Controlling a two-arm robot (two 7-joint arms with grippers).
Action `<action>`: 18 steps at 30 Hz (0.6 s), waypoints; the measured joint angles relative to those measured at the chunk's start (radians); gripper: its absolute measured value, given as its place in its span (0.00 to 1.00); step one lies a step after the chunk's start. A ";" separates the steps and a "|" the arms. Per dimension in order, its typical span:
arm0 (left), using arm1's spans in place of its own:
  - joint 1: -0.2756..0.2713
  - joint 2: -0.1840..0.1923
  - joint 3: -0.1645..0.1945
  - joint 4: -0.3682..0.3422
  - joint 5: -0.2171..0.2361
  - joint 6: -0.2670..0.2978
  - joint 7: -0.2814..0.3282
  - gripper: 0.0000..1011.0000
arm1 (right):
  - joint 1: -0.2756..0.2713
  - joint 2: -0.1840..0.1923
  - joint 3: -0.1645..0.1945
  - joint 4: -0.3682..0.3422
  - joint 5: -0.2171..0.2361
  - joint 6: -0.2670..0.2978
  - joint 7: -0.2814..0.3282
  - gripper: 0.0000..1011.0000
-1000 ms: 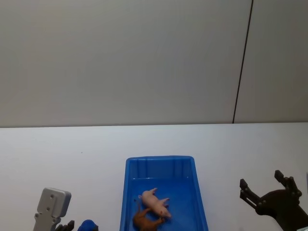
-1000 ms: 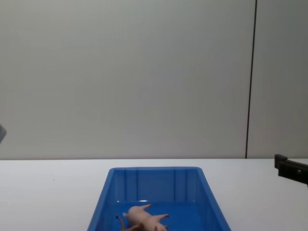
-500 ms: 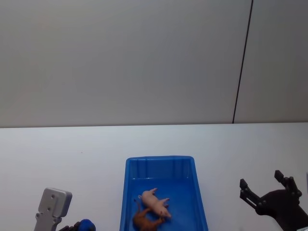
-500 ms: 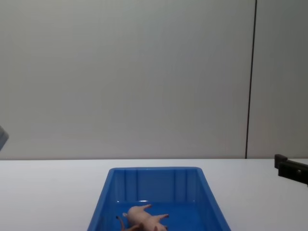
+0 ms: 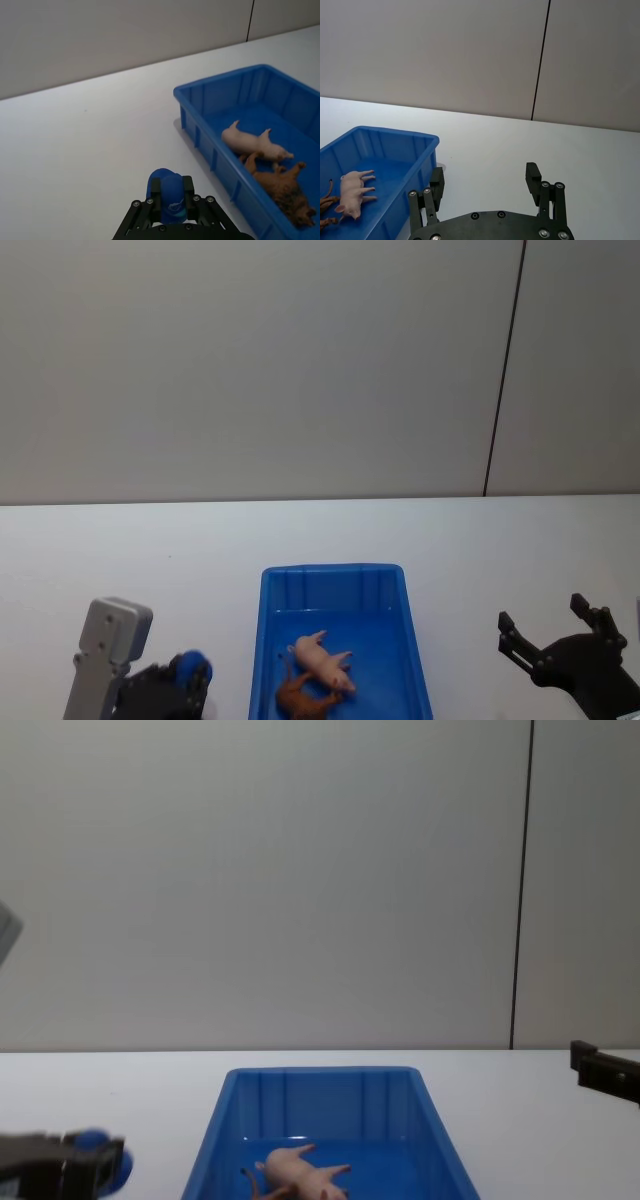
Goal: Pick up the two dolls from the table and place them into the box.
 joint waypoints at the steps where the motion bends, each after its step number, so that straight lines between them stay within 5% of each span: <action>1: -0.002 -0.001 -0.001 -0.002 0.005 -0.007 -0.006 0.25 | 0.000 0.000 0.000 0.000 0.000 0.000 0.000 0.99; 18: -0.066 -0.027 -0.008 -0.011 0.057 -0.135 -0.196 0.16 | 0.000 0.000 0.000 0.000 0.000 0.000 0.000 0.99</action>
